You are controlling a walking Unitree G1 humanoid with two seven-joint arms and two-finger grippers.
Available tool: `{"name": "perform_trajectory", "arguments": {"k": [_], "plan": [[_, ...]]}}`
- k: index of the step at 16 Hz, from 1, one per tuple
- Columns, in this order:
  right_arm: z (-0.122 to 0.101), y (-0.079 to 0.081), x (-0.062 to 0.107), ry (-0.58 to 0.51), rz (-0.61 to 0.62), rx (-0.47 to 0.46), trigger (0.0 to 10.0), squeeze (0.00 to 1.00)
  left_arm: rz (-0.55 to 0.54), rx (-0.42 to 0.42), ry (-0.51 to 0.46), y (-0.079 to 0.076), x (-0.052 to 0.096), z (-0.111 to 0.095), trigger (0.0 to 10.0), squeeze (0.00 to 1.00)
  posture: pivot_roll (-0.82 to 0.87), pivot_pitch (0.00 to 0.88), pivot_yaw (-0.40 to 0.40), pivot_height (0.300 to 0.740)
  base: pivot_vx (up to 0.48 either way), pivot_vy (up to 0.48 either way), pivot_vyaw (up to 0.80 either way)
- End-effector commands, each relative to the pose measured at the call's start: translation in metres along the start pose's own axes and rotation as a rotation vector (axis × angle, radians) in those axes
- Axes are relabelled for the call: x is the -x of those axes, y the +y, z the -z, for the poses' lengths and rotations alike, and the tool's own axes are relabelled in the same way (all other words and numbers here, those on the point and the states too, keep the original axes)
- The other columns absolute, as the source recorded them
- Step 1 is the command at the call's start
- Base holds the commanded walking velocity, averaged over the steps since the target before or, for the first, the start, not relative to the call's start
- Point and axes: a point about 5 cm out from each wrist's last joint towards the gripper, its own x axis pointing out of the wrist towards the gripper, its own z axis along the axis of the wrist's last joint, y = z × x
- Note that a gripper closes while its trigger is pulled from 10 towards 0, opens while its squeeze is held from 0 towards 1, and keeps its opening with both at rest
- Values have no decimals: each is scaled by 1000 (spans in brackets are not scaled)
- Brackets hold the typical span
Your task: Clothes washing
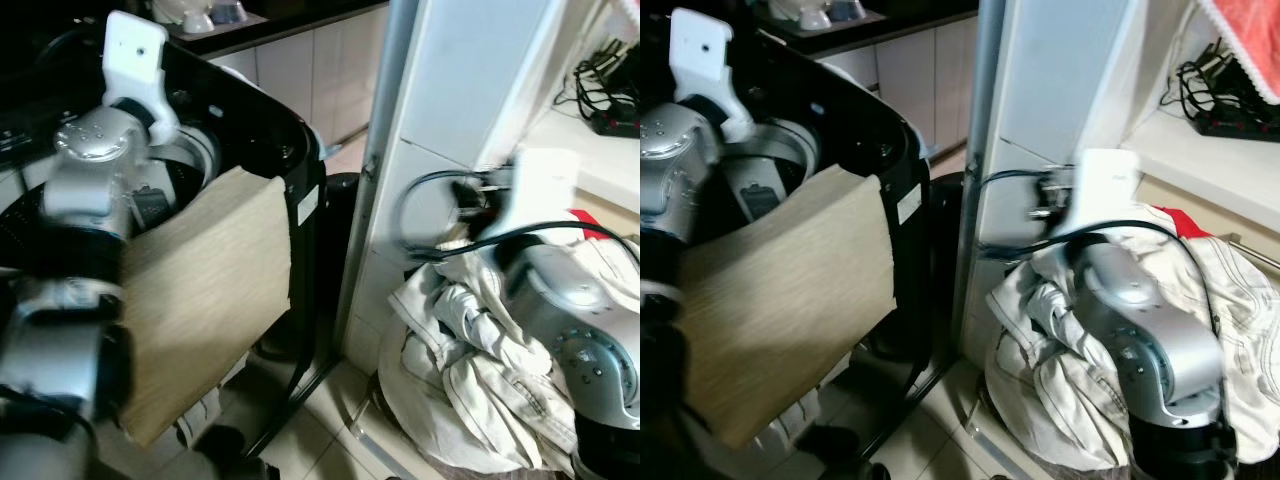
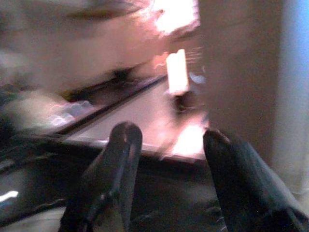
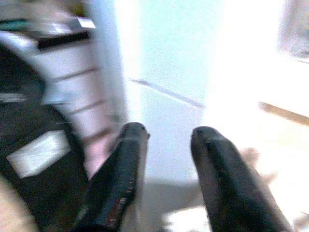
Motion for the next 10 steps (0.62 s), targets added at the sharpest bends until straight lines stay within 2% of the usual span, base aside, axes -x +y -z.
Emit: {"name": "perform_trajectory", "arguments": {"k": [1, 2, 4, 6, 7, 10], "plan": [[8, -20, -2, 46, 129, 18, 10000, 1000, 111, 29, -24, -14, 1, 0, 10000, 0, -107, 0, 16, 740, 0, 0, 0], [14, -44, 1, 73, 260, 12, 10000, 1000, 381, 25, -32, -60, 14, 13, 10000, 0, -115, 0, 21, 740, 0, 0, 0], [27, -53, 2, 159, 313, -18, 10000, 1000, 627, 105, -19, -101, 31, 19, 10000, 0, -113, 0, 20, 740, 0, 0, 0], [33, -53, 3, 212, 303, -17, 10000, 1000, 738, 131, 8, -115, 41, 22, 10000, 0, -113, 0, 19, 740, 0, 0, 0], [36, -53, 4, 249, 269, 27, 10000, 1000, 805, 136, 41, -125, 49, 25, 10000, 0, -112, 0, 19, 740, 0, 0, 0], [25, -58, 5, 227, 182, 62, 10000, 1000, 858, 136, 69, -131, 58, 26, 10000, 0, -112, 0, 19, 740, 0, 0, 0]]}}
